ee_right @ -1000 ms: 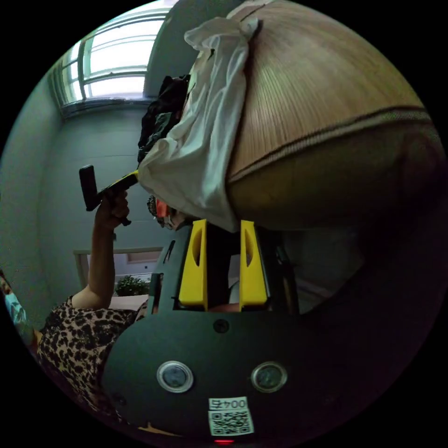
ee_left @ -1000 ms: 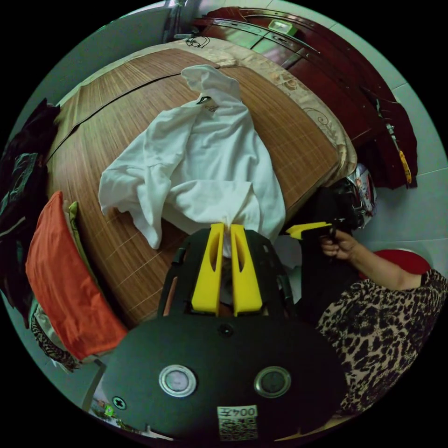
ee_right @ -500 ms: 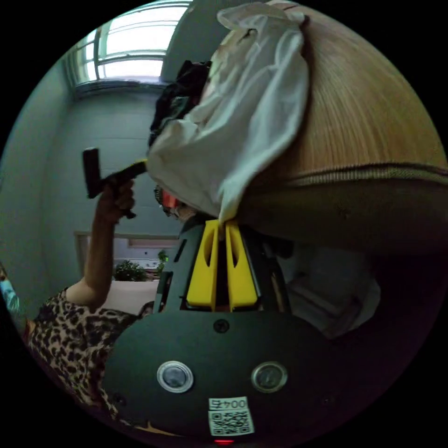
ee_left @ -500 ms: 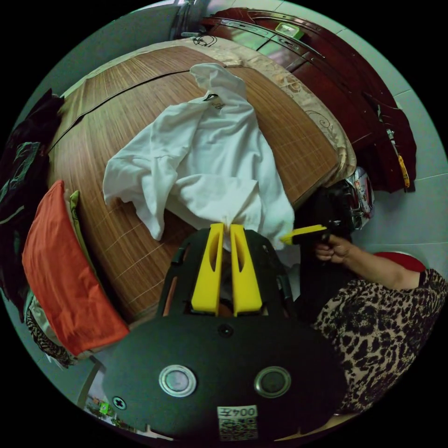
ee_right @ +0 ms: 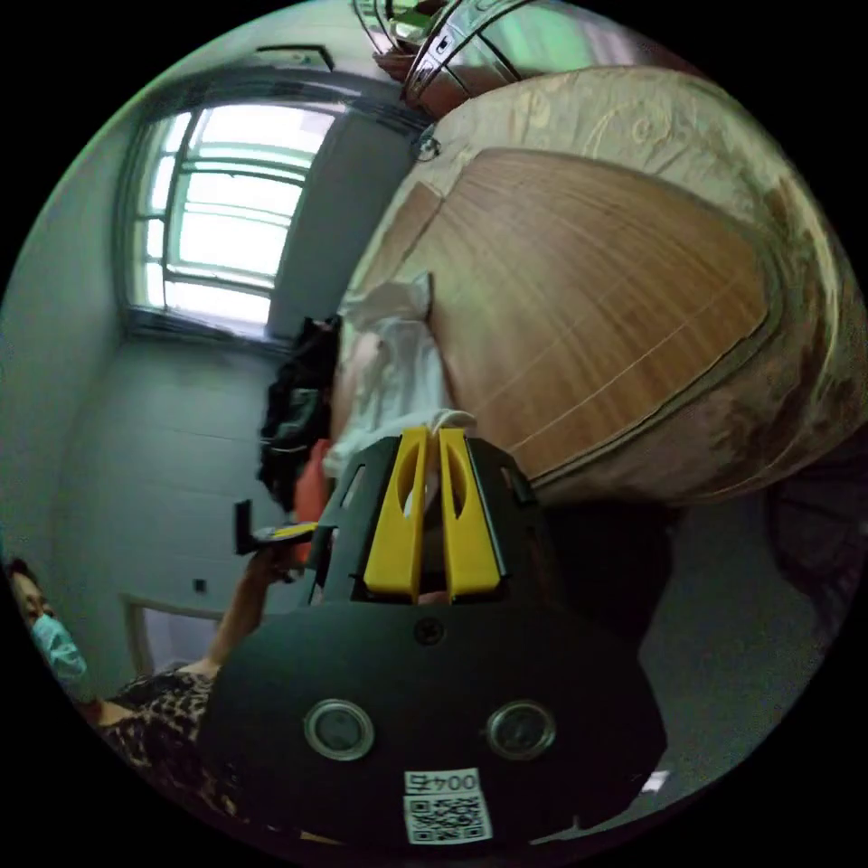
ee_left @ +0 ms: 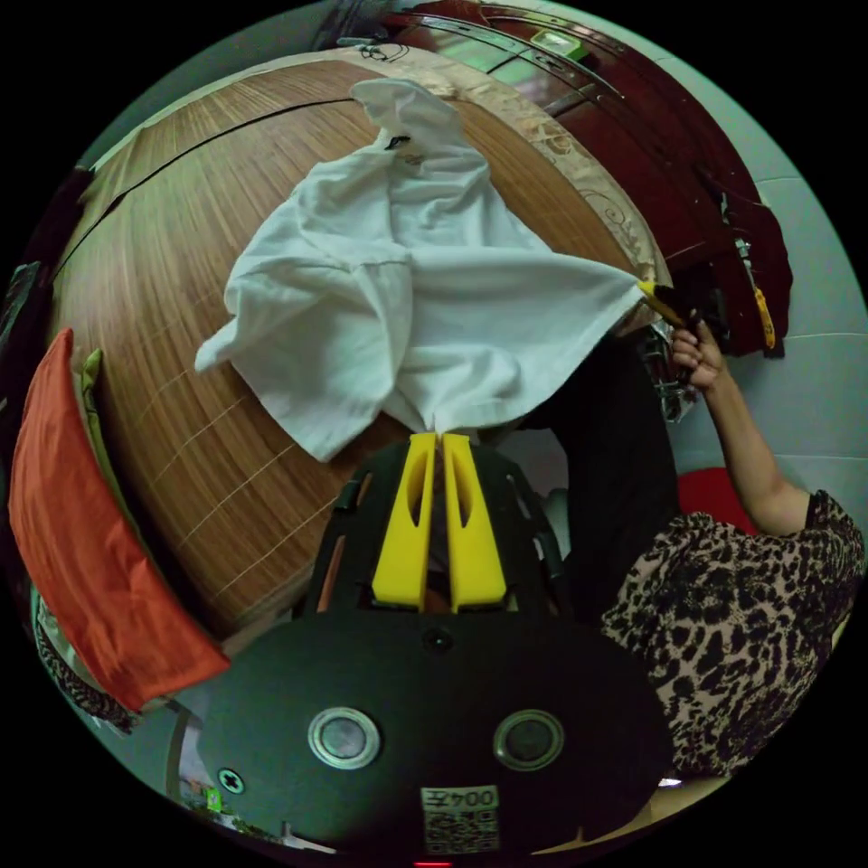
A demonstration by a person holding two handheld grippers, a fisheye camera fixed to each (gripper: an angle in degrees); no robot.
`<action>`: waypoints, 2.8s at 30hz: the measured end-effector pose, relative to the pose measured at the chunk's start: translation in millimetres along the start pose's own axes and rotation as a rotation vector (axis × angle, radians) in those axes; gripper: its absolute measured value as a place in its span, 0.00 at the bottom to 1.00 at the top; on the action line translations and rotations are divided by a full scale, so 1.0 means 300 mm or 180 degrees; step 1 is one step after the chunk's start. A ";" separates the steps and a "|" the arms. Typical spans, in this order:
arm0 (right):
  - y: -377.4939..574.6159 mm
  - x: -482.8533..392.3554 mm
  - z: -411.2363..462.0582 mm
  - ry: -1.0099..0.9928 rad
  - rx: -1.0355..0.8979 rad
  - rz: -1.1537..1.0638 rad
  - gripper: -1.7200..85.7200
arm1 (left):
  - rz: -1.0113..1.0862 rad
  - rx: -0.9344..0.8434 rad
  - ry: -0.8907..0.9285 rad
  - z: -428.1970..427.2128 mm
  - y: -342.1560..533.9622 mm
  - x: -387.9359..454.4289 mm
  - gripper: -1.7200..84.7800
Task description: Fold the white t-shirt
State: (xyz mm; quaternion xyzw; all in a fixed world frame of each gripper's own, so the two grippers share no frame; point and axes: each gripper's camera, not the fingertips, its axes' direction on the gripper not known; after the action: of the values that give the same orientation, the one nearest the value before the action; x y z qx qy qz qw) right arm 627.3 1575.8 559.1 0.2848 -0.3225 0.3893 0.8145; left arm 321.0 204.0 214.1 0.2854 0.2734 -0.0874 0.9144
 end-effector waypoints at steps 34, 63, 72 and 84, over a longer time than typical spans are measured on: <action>0.611 -0.733 1.846 0.3697 -0.1464 -0.3017 0.01 | -0.0512 0.0458 0.0052 0.307 0.577 0.471 0.14; 0.357 -0.526 1.797 0.2629 -0.2010 -0.2089 0.01 | -0.0150 0.1616 -0.1810 0.532 1.045 1.314 0.14; 0.333 -0.507 1.702 0.2702 -0.2031 -0.2155 0.01 | -0.0422 0.1676 -0.1391 0.477 1.106 1.291 0.07; 0.306 -0.492 1.468 0.2621 -0.1833 -0.2234 0.02 | -0.0516 0.1469 -0.1328 0.425 1.161 1.229 0.05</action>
State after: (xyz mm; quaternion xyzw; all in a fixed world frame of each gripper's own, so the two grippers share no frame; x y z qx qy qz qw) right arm 346.4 1243.4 745.9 -0.0313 0.0395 0.0732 0.9960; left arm 796.3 416.2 264.4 0.4385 0.0749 -0.2763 0.8519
